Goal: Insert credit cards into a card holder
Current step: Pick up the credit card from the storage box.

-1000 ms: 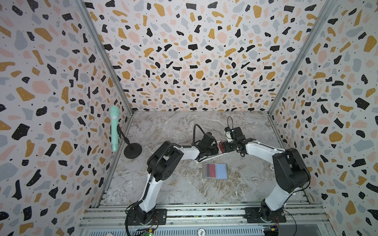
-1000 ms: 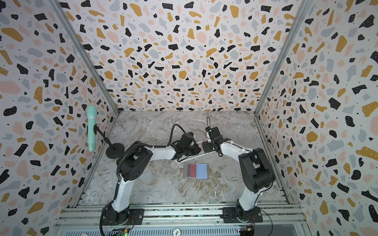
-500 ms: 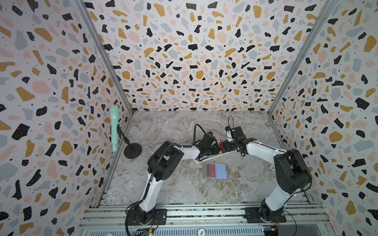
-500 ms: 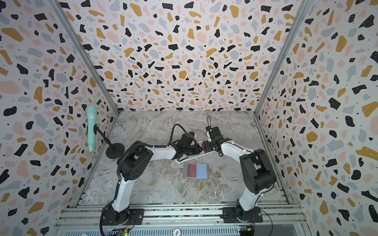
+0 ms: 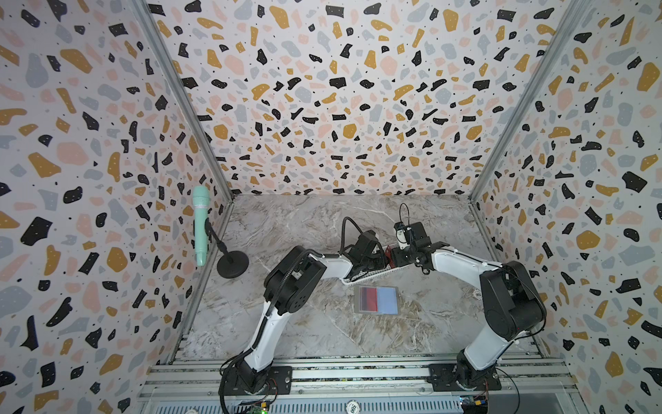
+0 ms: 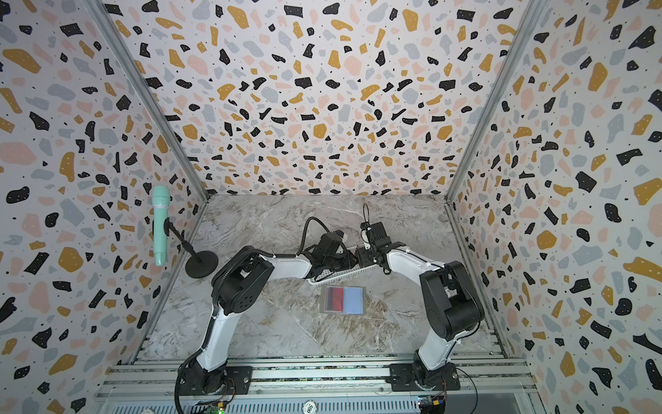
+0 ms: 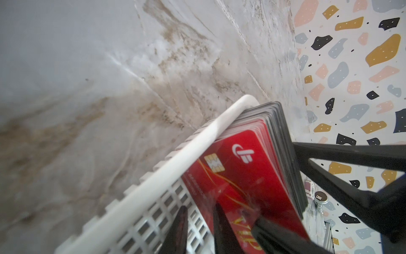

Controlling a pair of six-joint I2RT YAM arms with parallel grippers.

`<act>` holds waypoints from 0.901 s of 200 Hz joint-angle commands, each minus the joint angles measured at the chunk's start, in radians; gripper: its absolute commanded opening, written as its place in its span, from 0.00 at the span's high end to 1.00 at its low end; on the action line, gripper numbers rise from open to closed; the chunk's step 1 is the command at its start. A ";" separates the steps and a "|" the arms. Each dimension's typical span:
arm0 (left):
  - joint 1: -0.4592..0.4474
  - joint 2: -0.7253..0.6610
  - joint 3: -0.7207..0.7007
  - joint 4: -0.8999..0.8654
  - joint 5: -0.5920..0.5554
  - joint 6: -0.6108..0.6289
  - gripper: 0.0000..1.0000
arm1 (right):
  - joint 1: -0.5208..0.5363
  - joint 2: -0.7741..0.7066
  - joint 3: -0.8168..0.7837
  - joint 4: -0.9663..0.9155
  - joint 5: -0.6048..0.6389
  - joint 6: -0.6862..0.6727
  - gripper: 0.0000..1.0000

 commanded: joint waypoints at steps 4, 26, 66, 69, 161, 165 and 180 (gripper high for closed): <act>0.000 0.013 0.024 0.024 0.020 -0.004 0.76 | 0.001 -0.076 0.029 -0.053 0.002 0.004 0.33; 0.000 0.016 0.023 0.030 0.022 -0.007 0.76 | 0.013 -0.109 0.021 -0.069 0.011 0.007 0.33; 0.000 0.017 0.022 0.033 0.022 -0.007 0.76 | 0.030 -0.137 -0.010 -0.058 -0.006 0.025 0.47; 0.000 0.017 0.023 0.033 0.023 -0.008 0.76 | 0.031 -0.137 -0.010 -0.055 -0.006 0.025 0.49; 0.000 0.011 0.023 0.025 0.019 -0.002 0.76 | 0.060 -0.094 -0.019 -0.047 0.004 0.035 0.71; 0.000 0.011 0.022 0.026 0.019 -0.002 0.76 | 0.060 -0.093 -0.019 -0.047 0.003 0.035 0.71; 0.000 0.012 0.022 0.026 0.019 -0.001 0.76 | 0.060 -0.089 -0.022 -0.048 0.005 0.036 0.71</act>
